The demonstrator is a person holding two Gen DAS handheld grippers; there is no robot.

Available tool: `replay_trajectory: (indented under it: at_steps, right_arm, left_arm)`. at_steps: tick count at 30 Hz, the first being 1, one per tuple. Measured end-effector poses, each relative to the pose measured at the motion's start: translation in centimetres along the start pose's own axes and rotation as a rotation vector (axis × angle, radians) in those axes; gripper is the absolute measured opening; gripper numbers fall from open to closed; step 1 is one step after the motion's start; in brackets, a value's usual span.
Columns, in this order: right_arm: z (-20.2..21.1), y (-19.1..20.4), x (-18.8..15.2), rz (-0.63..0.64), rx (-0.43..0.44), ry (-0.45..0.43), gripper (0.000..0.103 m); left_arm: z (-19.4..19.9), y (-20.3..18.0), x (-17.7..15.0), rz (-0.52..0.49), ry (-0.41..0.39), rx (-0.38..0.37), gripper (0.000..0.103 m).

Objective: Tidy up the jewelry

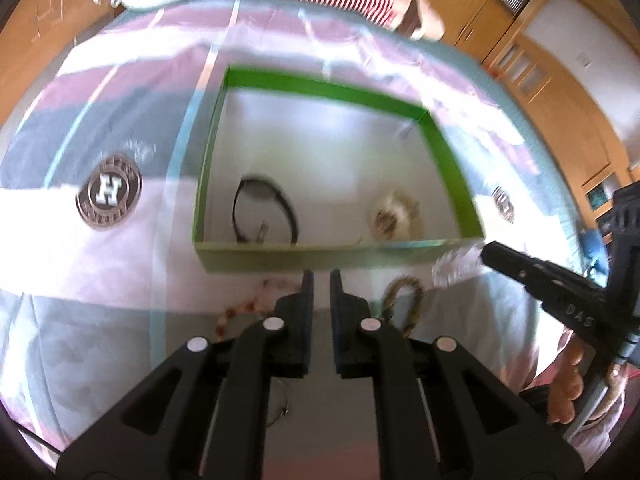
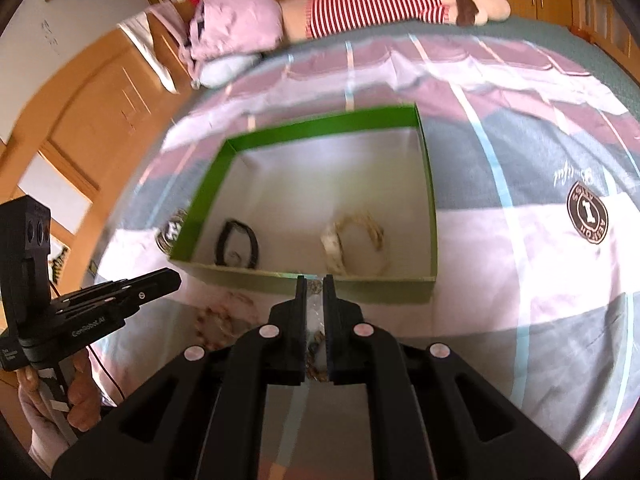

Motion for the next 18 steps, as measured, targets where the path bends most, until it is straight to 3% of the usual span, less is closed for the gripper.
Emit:
replay_trajectory:
  at_steps: [3,6,12,18]
  right_arm:
    - [-0.2,0.3,-0.3,0.019,0.0,0.019,0.007]
    - [-1.6,0.5,-1.4,0.054,-0.035,0.095,0.007]
    - [-5.2,-1.7,-4.6,0.024,-0.127,0.289,0.007]
    - [-6.4,-3.4,-6.1,-0.002,-0.192,0.361,0.007]
  left_arm:
    - [0.8,-0.3,0.7,-0.005,-0.041,-0.007,0.008]
    - [-0.1,-0.3,0.1,-0.025,0.014,0.015,0.008]
    - [-4.3,1.6,-3.1,-0.031,0.209,0.156,0.008]
    - [-6.1,2.9,-4.2,0.011,0.272,0.187,0.01]
Point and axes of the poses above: each gripper's, at about its wrist camera, not at the fingertips, and z roughly against the way its jaws point, y to its left, x to its top, the point moved 2 cm from there along -z, roughly the way its jaws point, and after that the axes turned 15 degrees about -y, right-handed, at the moved point
